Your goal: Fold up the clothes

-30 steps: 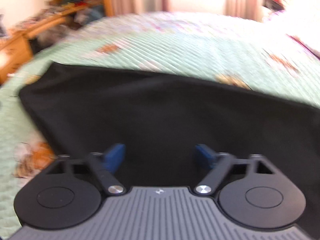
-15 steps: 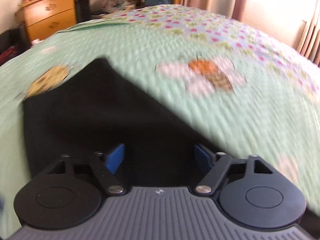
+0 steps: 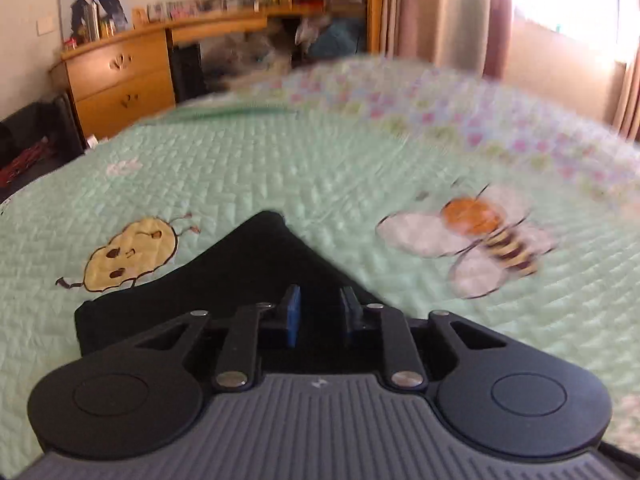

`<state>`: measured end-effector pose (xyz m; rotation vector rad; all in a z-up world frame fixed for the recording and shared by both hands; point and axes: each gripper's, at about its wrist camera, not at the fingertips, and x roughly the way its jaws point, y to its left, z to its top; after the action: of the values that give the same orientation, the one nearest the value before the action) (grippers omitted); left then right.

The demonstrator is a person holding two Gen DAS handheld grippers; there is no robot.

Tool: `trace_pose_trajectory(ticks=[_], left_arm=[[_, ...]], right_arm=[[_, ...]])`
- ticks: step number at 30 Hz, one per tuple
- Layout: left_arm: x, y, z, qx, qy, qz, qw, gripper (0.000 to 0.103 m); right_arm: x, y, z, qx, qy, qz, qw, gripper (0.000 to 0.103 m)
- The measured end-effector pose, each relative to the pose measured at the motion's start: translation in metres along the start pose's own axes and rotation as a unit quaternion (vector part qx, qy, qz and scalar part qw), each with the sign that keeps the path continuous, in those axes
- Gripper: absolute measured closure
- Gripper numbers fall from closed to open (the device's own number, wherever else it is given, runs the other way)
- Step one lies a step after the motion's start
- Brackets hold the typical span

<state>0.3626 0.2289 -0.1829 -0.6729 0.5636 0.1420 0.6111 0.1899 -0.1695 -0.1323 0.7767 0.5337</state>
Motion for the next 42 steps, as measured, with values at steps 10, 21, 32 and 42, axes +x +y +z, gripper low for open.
trace_pose_trajectory(ticks=[10,21,32,42], left_arm=[[-0.001,-0.005,0.007,-0.02,0.002,-0.021,0.9996,0.001],[0.071,-0.083,0.092,0.061,0.069,-0.1,0.9908,0.001],[0.091,0.005,0.097,0.039,0.128,-0.056,0.9894,0.024],[0.099,-0.019,0.084,0.137,0.113,0.098,0.9791,0.002]], right_arm=[[-0.145,-0.1,-0.093,0.162,-0.033,0.043,0.985,0.072],[-0.168,-0.079,-0.154,0.242,-0.071,0.162,0.954,0.071],[-0.195,-0.101,-0.171,0.244,-0.069,0.193,0.948,0.069],[-0.224,-0.3,-0.226,0.442,-0.103,-0.021,0.891,0.073]])
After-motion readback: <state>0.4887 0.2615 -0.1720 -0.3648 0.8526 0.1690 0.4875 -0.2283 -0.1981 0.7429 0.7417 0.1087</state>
